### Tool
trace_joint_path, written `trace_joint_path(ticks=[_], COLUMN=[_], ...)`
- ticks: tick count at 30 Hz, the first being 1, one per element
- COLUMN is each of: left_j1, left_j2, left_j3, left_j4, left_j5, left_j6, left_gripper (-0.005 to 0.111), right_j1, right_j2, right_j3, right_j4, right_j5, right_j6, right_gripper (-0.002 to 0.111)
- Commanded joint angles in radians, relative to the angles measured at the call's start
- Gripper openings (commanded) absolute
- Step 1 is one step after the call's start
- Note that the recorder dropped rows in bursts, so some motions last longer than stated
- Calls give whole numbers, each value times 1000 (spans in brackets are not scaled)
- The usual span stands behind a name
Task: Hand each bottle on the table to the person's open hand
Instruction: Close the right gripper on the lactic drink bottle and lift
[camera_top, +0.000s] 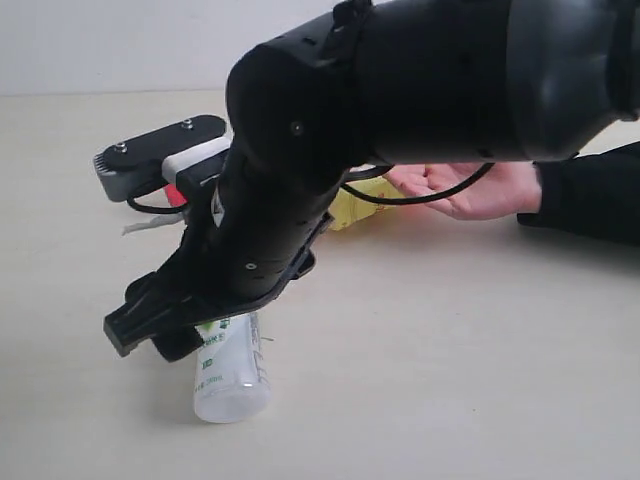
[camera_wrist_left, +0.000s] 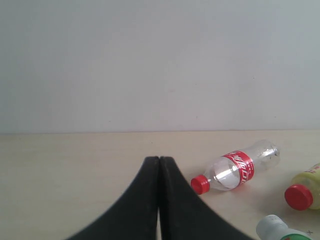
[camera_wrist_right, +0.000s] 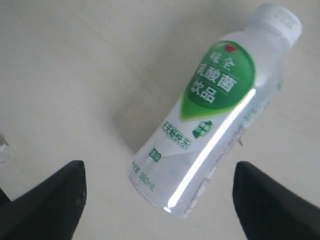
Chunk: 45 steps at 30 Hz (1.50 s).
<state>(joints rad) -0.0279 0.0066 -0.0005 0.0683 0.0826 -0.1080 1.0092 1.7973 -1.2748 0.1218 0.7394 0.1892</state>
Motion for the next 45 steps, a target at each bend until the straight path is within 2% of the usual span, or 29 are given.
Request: trace_joint_path(ticks=[1,4,7,16,21,29,32,35,39,41,45], left_j1=[-3,-3,-3,-3,-3,-3,-3,-3,-3,-3,-3], left_j2=[-7,-7,-7,-7,-7,-7,-7,-7,-7,-7,-7], left_j3=[0,0,0,0,0,0,0,0,0,0,0], left_j4=[0,0,0,0,0,0,0,0,0,0,0], left_j5=[-1,-1,-1,-1,-1,-1,-1,-1,-1,-1,-1], left_j6=[-4,-4,-4,-4,-4,-4,-4,-4,-4,-4,-4], left_gripper=[0,0,0,0,0,0,0,0,0,0,0], right_j1=[8,8,8,8,8,8,8,8,8,8,8], right_j2=[20,47,101,261,313,344,353,360,356,346,300], right_j3=[-15,-43,-94,-228,-240,-240,-240,-240,-240,-242,-253], right_j4=[0,-104,-173,-222,-280,-276,-271,-252,-242,-242,-242], right_j5=[-49,-34,10,82,119,121,122,140,173,175,185], right_j6=[38,177,285,366,439,435,435,436,410,401,364], right_gripper=[78,85,86,86,86,84,73,51,14,0,0])
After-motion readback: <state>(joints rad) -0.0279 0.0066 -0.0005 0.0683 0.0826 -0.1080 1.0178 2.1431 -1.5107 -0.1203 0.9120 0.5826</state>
